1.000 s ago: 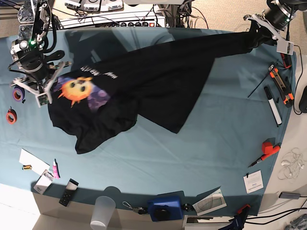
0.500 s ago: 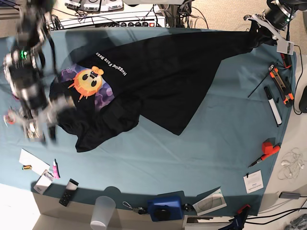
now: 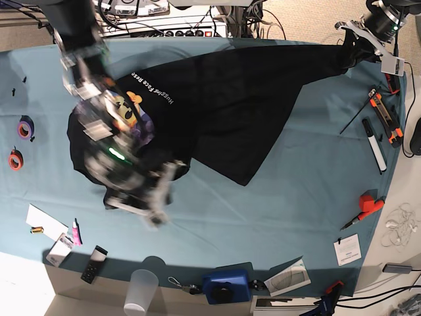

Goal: Layout the t-shirt on the table in an organized manner, then fold the t-shirt properly
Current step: 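Grasp the shirt body near the graphic with the right gripper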

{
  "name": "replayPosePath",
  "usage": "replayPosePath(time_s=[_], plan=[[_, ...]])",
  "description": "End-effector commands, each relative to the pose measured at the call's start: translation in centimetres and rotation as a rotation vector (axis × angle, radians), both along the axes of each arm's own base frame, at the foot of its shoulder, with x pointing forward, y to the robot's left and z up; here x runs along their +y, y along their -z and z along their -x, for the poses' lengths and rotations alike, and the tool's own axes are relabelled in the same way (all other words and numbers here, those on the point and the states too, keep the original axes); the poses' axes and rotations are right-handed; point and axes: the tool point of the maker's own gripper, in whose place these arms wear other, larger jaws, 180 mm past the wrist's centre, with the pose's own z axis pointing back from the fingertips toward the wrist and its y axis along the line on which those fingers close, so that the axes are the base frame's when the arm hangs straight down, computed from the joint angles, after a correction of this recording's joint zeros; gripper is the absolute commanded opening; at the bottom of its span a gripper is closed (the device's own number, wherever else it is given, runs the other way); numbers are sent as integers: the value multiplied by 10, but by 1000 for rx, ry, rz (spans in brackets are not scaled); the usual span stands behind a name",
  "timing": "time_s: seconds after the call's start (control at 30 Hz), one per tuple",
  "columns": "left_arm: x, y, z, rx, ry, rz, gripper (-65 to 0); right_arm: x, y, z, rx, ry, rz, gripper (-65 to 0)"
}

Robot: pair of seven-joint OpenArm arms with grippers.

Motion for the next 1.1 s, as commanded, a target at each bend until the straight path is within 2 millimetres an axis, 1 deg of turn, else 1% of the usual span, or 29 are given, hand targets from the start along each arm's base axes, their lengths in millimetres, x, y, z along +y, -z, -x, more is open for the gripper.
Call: replayPosePath(time_s=[0.0, 0.07, 0.13, 0.23, 0.33, 0.43, 0.47, 0.57, 0.73, 0.83, 0.87, 1.0, 1.07], plan=[[0, -8, -2, -33, 3, 0, -650, 6, -13, -14, -19, 3, 5, -491], [0, -8, -2, -33, 2, 0, -650, 10, 3, -12, 79, 26, 52, -491], [0, -8, -2, -33, 2, 0, -650, 13, 11, -12, 133, 30, 77, -491], [0, -8, -2, -33, 2, 0, -650, 12, 7, -15, 131, 32, 83, -491], [0, -8, -2, -33, 3, 0, -650, 2, 6, -12, 177, 64, 129, -491], [0, -9, -3, -34, 2, 0, -650, -11, 5, -14, 166, 121, 170, -491], [0, -9, -3, -34, 3, 0, -650, -12, 6, -14, 166, 124, 172, -491], [1, -9, -3, -39, -1, 0, -650, -12, 10, -10, 178, 122, 168, -491], [2, -12, -6, -56, -10, 2, -650, -7, 27, 4, 214, 80, 168, -490], [2, -12, -6, -56, -9, 2, -650, -5, 34, 9, 225, 52, 174, -490], [2, -12, -6, -56, -9, 2, -650, -5, 34, 9, 226, 52, 177, -490], [2, -12, -6, -56, -9, 2, -650, -24, 27, 2, 177, 98, 306, -490], [2, -12, -6, -56, -9, 2, -650, -26, 24, 0, 176, 119, 313, -490]])
